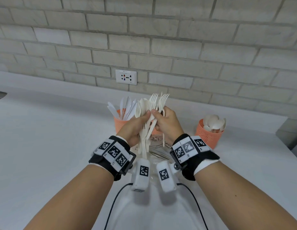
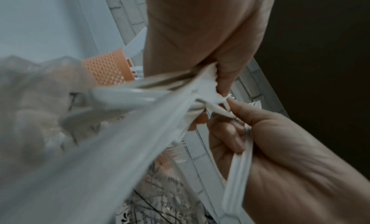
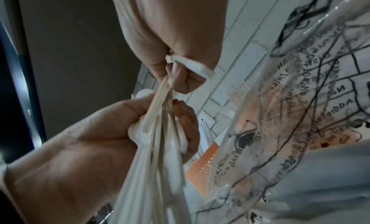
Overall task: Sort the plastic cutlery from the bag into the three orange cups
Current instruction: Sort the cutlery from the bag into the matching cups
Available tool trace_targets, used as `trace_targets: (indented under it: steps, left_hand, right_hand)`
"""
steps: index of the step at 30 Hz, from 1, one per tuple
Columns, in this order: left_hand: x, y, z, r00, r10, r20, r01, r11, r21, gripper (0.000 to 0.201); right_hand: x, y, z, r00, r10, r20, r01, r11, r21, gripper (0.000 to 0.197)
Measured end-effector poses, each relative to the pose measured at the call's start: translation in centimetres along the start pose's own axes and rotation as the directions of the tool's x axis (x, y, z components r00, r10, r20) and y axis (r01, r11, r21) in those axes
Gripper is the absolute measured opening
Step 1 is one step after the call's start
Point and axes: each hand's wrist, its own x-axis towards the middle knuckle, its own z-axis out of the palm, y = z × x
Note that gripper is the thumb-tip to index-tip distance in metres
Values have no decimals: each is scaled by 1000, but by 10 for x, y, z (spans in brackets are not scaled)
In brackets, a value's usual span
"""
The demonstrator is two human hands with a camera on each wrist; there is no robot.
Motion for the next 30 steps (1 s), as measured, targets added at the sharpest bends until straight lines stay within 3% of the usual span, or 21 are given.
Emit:
trace_targets:
  steps: [11, 14, 18, 22, 27, 29, 30]
  left_hand:
    - [13, -2, -2, 998, 26, -65, -29, 999, -41, 34]
    - [13, -1, -6, 997, 26, -70, -30, 999, -45, 30]
    - [15, -1, -7, 992, 19, -127, -27, 998, -61, 26]
    - [18, 3, -13, 968, -55, -245, 6, 981, -195, 19]
    - [22, 2, -24, 958, -51, -281, -23, 967, -253, 17]
    - [23, 2, -27, 956, -46, -289, -32, 965, -261, 21]
    - [23, 3, -27, 960, -37, -278, -40, 963, -266, 25]
  right_hand:
    - [8, 8, 16, 989, -67, -132, 50, 991, -128, 14]
    - [8, 9, 16, 993, -50, -109, 34, 989, -145, 26]
    - [7, 11, 17, 995, -57, -87, 39, 980, -193, 28]
    - [3, 5, 17, 984, -114, -140, 95, 986, -141, 22]
    - [2, -16, 11, 984, -153, -91, 163, 980, 116, 11]
    - [1, -20, 8, 986, -165, 13, 163, 982, 99, 4]
    - [-1, -21, 8, 983, -163, 85, 161, 987, 28, 12]
